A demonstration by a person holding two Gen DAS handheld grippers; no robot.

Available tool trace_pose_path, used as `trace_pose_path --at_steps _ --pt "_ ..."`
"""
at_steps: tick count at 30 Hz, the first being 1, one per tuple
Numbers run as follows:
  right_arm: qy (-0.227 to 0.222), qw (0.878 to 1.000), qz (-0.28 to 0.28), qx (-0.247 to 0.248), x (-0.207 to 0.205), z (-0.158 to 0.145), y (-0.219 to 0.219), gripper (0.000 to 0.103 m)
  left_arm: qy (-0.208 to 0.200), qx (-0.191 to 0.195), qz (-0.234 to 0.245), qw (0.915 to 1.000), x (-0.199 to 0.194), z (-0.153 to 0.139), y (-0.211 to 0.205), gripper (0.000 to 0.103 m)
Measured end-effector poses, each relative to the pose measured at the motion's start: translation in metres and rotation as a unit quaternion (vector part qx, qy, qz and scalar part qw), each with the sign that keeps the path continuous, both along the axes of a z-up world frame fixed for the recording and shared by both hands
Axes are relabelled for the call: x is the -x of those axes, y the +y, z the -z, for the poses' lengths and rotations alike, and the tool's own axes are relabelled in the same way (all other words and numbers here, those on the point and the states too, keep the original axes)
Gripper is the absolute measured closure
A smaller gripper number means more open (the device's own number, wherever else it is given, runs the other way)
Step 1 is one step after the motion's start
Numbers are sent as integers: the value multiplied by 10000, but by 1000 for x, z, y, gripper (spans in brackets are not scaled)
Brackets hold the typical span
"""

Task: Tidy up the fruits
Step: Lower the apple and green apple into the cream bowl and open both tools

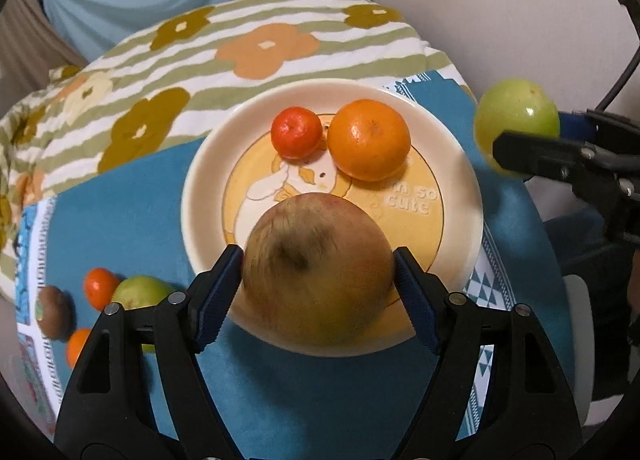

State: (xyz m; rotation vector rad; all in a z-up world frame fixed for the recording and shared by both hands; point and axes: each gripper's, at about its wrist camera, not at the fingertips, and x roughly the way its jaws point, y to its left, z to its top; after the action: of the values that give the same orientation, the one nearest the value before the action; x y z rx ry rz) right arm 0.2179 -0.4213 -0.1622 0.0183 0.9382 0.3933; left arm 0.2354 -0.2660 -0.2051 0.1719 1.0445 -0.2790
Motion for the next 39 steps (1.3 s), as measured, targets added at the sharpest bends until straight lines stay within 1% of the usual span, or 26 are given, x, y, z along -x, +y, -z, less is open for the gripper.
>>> trace_pose_path --at_steps 1,2,5,11,15,21,24,30,33,35,36,37,39 --pt "-11 10000 1 -3 0 -1 0 53 -92 22 -1 10000 2 -5 1 11" --pt "-16 10000 3 -2 0 -2 0 53 -201 48 -18 9998 5 -11 3 0" --pt "-10 10000 -4 -4 0 -3 -1 53 -384 104 -61 9992 8 -25 7 0" --pt "20 9999 -133 -10 0 -1 2 53 -449 46 -236 9987 12 -38 21 0" --pt "41 9995 -300 -35 0 5 10 53 -403 -32 -418 9983 19 -39 35 0" --pt "59 9981 -615 -27 -5 21 29 53 -356 -52 -695 9969 37 -37 58 0" --pt "57 9975 -697 -75 -7 27 34 53 -352 -11 -832 9959 43 -37 67 0" --pt "40 9970 -779 -13 -6 34 37 52 -405 118 -936 9947 49 -36 76 0" --pt "244 9967 -765 -91 -8 39 34 52 -417 166 -972 9943 52 -37 78 0" --pt "203 9970 -723 -183 -8 37 30 46 -438 203 -993 9939 54 -38 79 0" --pt "119 9969 -723 -279 -6 33 27 34 -448 215 -1000 9937 56 -39 80 0" --pt "63 9968 -722 -350 -5 30 26 20 -457 212 -1004 9937 57 -40 80 0" --pt "-58 9969 -669 -410 -3 23 22 5 -477 187 -1007 9936 60 -42 81 0"
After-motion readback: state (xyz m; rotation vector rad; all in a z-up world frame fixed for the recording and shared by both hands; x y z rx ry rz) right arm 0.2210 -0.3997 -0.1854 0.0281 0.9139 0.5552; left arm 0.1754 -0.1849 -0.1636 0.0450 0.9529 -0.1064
